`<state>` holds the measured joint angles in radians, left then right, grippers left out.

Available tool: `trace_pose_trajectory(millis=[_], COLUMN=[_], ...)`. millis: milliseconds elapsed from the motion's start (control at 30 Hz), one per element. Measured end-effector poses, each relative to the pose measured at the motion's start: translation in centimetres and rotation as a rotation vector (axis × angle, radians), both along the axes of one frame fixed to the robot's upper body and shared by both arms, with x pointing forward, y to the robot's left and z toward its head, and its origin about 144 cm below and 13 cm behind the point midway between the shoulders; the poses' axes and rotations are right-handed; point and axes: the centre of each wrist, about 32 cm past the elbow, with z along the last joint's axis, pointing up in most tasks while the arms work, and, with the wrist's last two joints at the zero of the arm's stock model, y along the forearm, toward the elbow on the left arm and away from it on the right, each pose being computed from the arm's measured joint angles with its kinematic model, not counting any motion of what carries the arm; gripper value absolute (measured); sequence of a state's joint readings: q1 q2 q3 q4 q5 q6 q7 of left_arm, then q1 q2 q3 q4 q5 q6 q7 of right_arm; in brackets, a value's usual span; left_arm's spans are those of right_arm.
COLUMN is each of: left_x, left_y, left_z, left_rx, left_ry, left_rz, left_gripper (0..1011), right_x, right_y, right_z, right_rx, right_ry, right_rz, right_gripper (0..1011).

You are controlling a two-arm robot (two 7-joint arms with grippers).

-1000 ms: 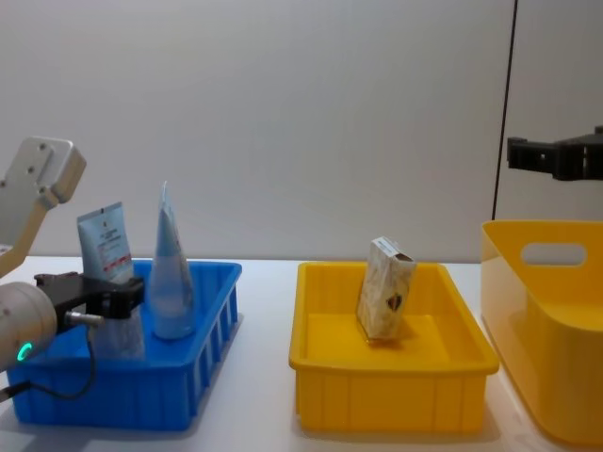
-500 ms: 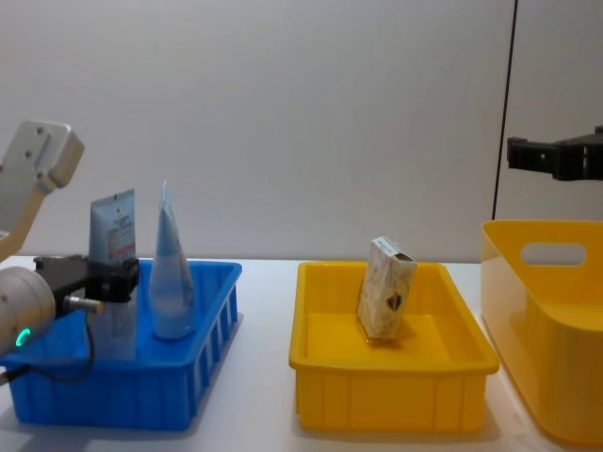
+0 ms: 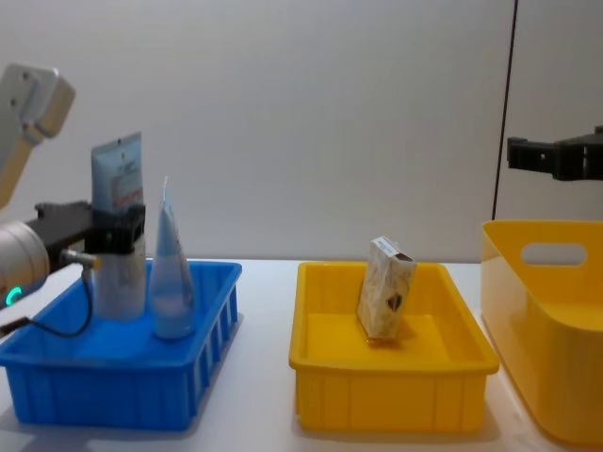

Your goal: Bimanual collaborative sorting of washing and personal care products

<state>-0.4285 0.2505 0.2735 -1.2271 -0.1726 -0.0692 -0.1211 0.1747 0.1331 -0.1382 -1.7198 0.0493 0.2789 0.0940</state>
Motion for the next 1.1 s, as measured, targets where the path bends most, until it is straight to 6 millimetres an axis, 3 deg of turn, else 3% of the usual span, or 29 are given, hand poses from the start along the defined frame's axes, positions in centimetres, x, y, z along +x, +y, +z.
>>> trace_pose_trajectory(millis=[700, 1100], left_x=[-1.1, -0.5], left_y=[0.5, -1.5], left_z=[3.1, 4.2], left_rx=[-0.054, -0.091], left_ry=[-0.131, -0.16], left_rz=[-0.257, -0.423], left_gripper=[270, 269], right_x=[0.0, 0.0], right_y=[0.0, 0.0], right_z=[0.0, 0.0], right_rx=[0.0, 0.0], right_ry=[0.0, 0.0], right_rz=[0.0, 0.0], right_gripper=[1004, 1004])
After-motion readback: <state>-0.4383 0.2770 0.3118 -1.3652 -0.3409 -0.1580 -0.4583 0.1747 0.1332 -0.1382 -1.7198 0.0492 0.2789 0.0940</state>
